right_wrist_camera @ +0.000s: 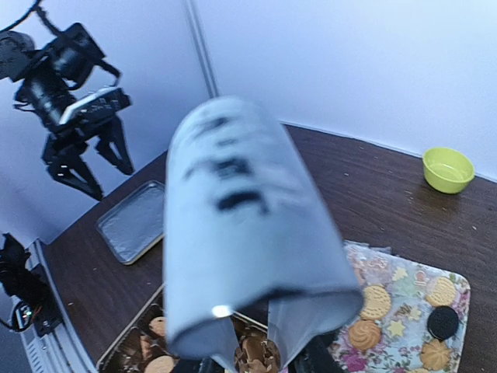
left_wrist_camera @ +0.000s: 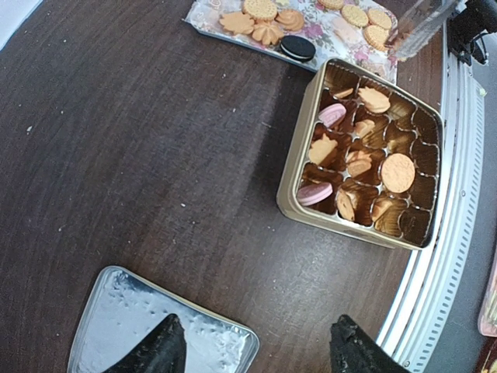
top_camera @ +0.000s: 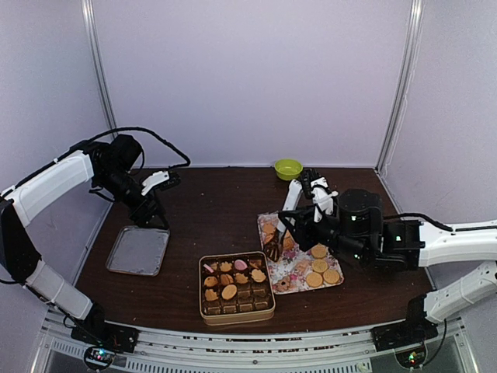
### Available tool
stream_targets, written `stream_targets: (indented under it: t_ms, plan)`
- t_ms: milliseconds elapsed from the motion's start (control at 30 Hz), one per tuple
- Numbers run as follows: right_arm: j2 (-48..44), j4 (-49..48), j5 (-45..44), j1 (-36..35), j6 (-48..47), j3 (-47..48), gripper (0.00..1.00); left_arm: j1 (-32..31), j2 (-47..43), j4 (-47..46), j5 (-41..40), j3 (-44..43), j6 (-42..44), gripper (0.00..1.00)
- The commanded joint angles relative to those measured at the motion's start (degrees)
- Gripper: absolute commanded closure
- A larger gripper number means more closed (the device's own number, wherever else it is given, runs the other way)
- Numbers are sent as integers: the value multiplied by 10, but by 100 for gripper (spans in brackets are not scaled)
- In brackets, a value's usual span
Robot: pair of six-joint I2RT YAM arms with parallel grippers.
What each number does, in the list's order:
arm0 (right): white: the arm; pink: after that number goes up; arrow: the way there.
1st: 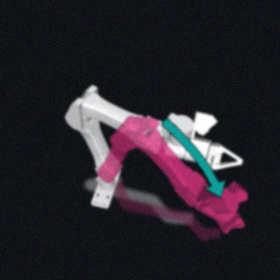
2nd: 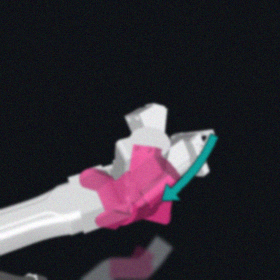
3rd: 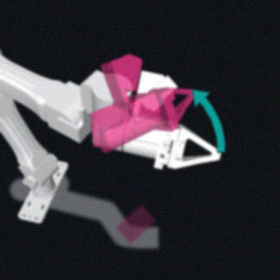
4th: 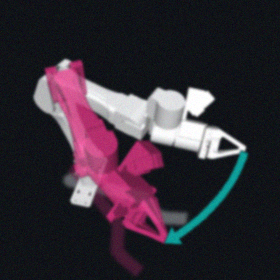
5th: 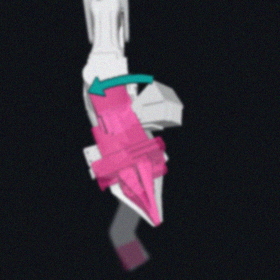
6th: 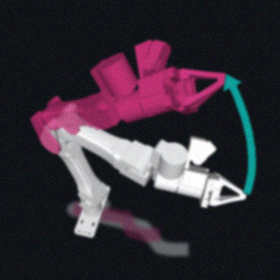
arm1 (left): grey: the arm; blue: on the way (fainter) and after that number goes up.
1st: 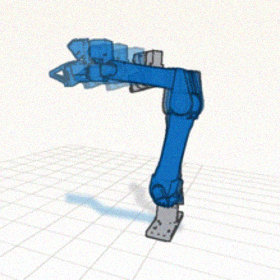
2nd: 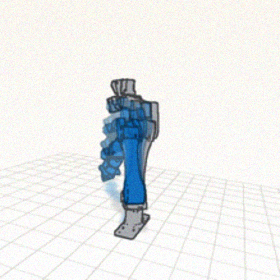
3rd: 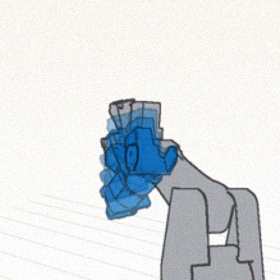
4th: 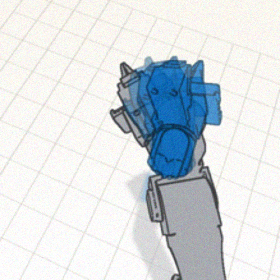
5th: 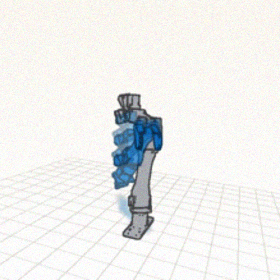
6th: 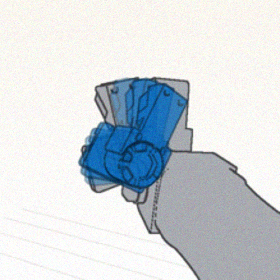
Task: Pack the cookies
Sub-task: Place the fake cookies in the empty pocket of the box.
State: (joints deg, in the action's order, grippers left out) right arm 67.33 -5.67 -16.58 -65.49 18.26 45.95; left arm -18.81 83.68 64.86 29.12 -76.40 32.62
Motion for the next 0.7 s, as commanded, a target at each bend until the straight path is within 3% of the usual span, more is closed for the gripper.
stream_targets:
  t_ms: [0,300,500,667]
  plan:
    - [18,5,0,-50,-37,50,97,1,2,5,1,-14,-4,34]
    - [123,5,20,-107,-55,119,97,1,-4,9,2,-16,-6,34]
    - [146,-2,24,-110,-61,123,96,1,-7,11,2,-16,-4,34]
    - [150,-2,34,-109,-55,119,90,1,-7,12,4,-16,-3,34]
